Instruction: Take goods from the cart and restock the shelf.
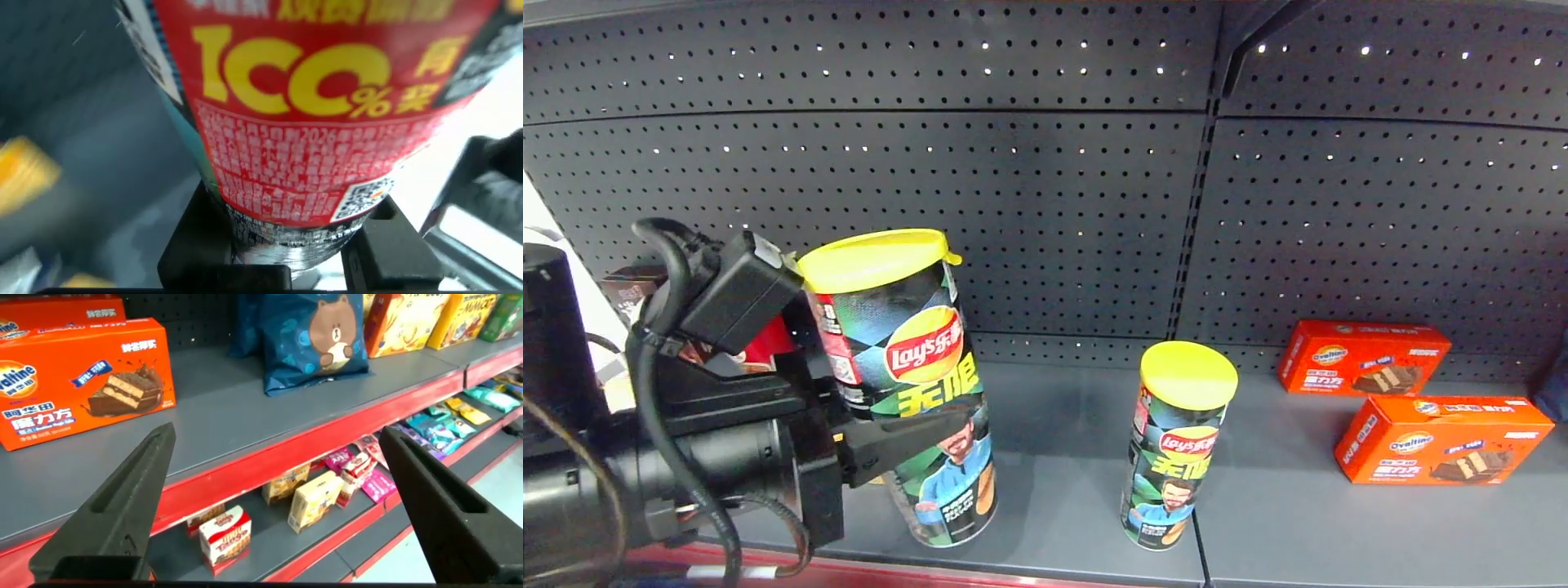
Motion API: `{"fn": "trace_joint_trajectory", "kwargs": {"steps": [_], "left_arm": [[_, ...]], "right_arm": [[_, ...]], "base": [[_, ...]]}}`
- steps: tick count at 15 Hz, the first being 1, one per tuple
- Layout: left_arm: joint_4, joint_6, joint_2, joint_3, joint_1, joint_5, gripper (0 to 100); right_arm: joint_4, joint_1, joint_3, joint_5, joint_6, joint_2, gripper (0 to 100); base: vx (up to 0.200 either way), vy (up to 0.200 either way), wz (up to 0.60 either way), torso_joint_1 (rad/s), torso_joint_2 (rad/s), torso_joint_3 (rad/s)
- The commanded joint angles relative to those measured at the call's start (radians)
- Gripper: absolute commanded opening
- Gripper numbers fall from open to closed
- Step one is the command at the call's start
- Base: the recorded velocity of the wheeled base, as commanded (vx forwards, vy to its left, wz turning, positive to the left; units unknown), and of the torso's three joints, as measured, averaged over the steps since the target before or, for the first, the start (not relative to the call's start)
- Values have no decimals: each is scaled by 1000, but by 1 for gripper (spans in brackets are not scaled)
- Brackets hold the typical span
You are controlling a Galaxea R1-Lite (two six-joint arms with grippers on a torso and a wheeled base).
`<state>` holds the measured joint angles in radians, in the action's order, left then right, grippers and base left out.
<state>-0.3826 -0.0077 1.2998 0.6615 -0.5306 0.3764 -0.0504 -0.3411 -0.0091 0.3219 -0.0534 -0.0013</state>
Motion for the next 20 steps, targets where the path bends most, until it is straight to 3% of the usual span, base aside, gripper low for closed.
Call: {"fn": "trace_joint_trajectory", "kwargs": {"steps": [1,2,6,8,11,13,14,15,16,17,20], "left_arm": [[-99,-2,136,29,34,75,0],[-153,-2,196,36,37,104,0],[-165,3,303,84,31,101,0],[-164,37,386,156,40,99,0],[-185,43,512,270,41,104,0],[-193,61,582,331,40,134,0],[-233,98,635,359,40,142,0],[-283,110,679,377,41,180,0],[-341,109,717,400,49,249,0],[-369,109,750,426,60,282,0],[-371,110,820,510,63,297,0]], "right_arm": [[0,1,0,0,0,1,100],[0,1,0,0,1,1,100],[0,1,0,0,1,1,100],[0,1,0,0,1,1,100],[0,2,0,0,1,1,100],[0,1,0,0,1,1,100],[0,1,0,0,1,1,100],[0,2,0,0,1,1,100],[0,1,0,0,1,1,100],[0,1,0,0,1,1,100],[0,1,0,0,1,1,100]], "base": [[0,0,0,0,0,0],[0,0,0,0,0,0],[0,0,0,0,0,0],[0,0,0,0,0,0],[0,0,0,0,0,0],[0,0,0,0,0,0],[0,0,0,0,0,0],[0,0,0,0,0,0],[0,0,0,0,0,0],[0,0,0,0,0,0],[0,0,0,0,0,0]]}}
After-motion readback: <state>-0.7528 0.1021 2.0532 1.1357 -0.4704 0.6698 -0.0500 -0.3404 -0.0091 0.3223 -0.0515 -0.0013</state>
